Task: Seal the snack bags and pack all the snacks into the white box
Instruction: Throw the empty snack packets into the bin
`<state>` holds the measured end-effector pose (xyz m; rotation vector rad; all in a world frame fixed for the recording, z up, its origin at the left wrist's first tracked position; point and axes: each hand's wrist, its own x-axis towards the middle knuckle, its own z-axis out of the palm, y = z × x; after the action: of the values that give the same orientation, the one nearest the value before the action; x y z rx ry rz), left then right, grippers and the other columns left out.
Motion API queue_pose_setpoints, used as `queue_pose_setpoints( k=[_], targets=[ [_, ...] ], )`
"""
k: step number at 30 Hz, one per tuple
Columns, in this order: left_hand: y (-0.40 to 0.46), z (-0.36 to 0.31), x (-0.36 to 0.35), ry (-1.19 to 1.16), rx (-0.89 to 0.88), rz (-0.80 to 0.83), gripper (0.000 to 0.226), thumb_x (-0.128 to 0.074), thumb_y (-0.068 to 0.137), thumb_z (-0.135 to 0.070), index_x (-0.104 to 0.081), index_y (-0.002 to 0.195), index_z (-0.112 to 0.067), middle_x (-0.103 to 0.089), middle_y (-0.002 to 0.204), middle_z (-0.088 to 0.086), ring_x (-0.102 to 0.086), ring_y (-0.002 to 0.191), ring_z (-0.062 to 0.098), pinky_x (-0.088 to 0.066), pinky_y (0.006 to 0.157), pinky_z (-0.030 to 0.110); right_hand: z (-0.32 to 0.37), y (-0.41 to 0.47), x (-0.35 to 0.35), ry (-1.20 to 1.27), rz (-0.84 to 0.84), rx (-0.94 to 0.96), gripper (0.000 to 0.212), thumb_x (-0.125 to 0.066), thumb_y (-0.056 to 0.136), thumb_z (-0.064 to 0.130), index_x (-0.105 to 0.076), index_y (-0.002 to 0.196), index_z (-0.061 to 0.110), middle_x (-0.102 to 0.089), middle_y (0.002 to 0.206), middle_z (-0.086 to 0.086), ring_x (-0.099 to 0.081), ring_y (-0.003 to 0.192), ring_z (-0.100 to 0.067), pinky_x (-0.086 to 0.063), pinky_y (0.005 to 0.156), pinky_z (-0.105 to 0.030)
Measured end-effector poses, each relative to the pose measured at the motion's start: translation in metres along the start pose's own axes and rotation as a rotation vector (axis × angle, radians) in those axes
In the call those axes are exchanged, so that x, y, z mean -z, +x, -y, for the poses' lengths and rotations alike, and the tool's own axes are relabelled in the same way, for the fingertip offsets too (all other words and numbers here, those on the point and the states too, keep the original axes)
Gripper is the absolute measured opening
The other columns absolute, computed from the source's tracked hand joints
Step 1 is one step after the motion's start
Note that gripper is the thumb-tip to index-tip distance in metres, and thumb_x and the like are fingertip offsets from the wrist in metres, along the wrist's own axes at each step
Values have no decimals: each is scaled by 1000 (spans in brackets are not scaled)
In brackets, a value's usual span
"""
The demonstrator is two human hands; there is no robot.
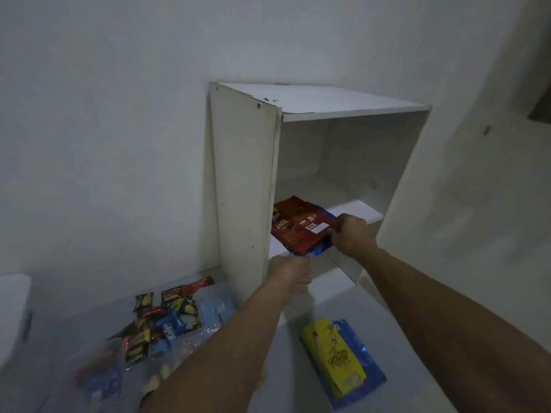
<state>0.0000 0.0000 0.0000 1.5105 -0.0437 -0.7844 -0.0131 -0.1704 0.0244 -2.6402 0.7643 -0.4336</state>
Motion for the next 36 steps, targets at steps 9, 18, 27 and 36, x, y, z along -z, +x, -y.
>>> queue_pose_setpoints(
  k=[9,18,27,36],
  targets=[
    [27,1,-7,-179,66,-41,23,-58,90,-5,-58,112,5,-70,99,15,-69,88,24,-56,73,31,1,29,0,77,44,-240,40,-70,82,40,-49,84,6,-49,81,-3,-53,84,-24,-40,62,-26],
    [32,7,-5,-147,63,-87,7,-68,85,-13,-63,85,-9,-72,78,7,-69,70,16,-56,67,30,-13,33,-1,218,136,-343,45,-79,74,27,-61,103,-2,-64,98,-13,-64,94,-28,-53,78,-34],
    [15,18,-24,-126,18,-105,14,-68,83,-12,-61,95,-9,-66,78,8,-62,61,15,-51,47,24,-47,6,9,448,52,-382,19,-69,80,19,-59,83,3,-64,83,-11,-59,66,-19,-47,57,-29],
    [-29,31,-68,146,-272,-143,9,-76,72,0,-71,74,-8,-69,81,14,-64,72,25,-57,76,42,-139,-35,66,671,7,-462,15,-67,80,6,-54,72,7,-68,84,-16,-69,76,-29,-59,68,-39]
  ],
)
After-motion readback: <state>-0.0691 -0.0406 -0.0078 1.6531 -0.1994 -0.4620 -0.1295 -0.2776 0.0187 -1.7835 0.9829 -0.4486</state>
